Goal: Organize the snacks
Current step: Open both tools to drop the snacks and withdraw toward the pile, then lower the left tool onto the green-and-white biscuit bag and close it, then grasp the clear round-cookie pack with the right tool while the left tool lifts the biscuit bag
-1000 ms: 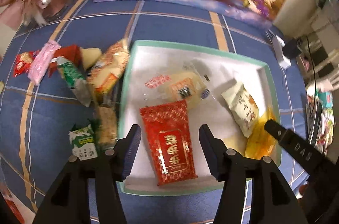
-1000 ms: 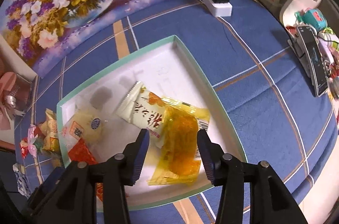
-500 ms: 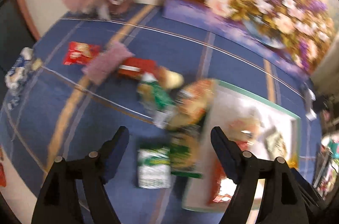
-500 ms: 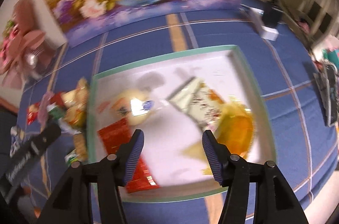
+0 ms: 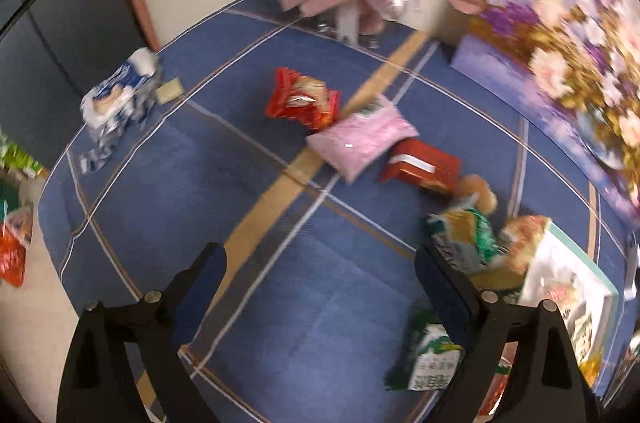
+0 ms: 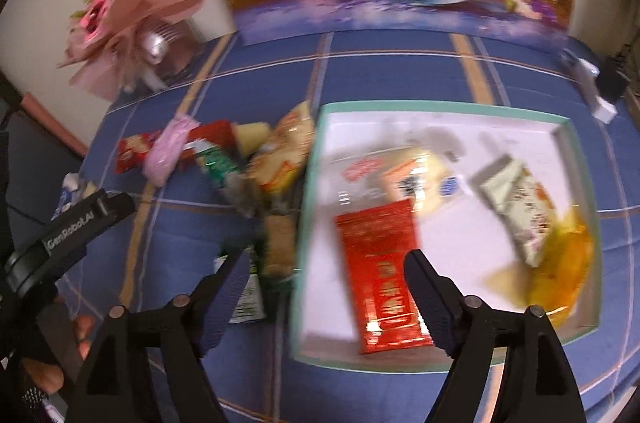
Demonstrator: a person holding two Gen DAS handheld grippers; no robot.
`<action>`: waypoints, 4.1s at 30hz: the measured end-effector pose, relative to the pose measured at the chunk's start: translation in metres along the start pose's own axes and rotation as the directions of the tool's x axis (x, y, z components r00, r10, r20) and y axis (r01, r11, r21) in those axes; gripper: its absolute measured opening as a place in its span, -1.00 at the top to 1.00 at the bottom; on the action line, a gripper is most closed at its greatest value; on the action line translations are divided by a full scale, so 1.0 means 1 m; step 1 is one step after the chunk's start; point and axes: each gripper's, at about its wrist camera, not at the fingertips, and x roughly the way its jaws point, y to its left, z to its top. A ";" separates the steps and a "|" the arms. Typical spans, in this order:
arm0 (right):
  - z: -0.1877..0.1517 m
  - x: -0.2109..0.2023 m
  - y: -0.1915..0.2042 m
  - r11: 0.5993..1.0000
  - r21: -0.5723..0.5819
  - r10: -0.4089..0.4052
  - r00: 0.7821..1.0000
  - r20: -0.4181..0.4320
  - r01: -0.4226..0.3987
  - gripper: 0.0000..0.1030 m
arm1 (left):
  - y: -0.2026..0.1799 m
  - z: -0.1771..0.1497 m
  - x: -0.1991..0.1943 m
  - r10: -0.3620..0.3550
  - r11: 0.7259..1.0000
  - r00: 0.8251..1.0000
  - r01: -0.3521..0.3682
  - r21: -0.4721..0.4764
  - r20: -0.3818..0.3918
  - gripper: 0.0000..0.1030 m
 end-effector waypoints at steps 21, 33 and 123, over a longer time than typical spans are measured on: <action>0.003 0.038 0.020 1.000 -0.015 -0.007 0.998 -0.055 0.006 -0.99 | 0.001 -0.009 0.025 -0.114 0.992 0.986 0.106 -0.068 -0.120 -0.85; 0.013 0.019 -0.030 0.989 0.065 -0.131 0.991 -0.038 0.133 -0.99 | -0.046 -0.029 0.036 -0.190 0.978 0.953 0.204 0.034 -0.236 -0.85; 0.005 0.073 0.054 0.990 -0.139 0.020 0.998 -0.067 -0.029 0.55 | 0.003 -0.023 0.088 -0.193 0.968 0.956 0.149 -0.200 -0.219 0.18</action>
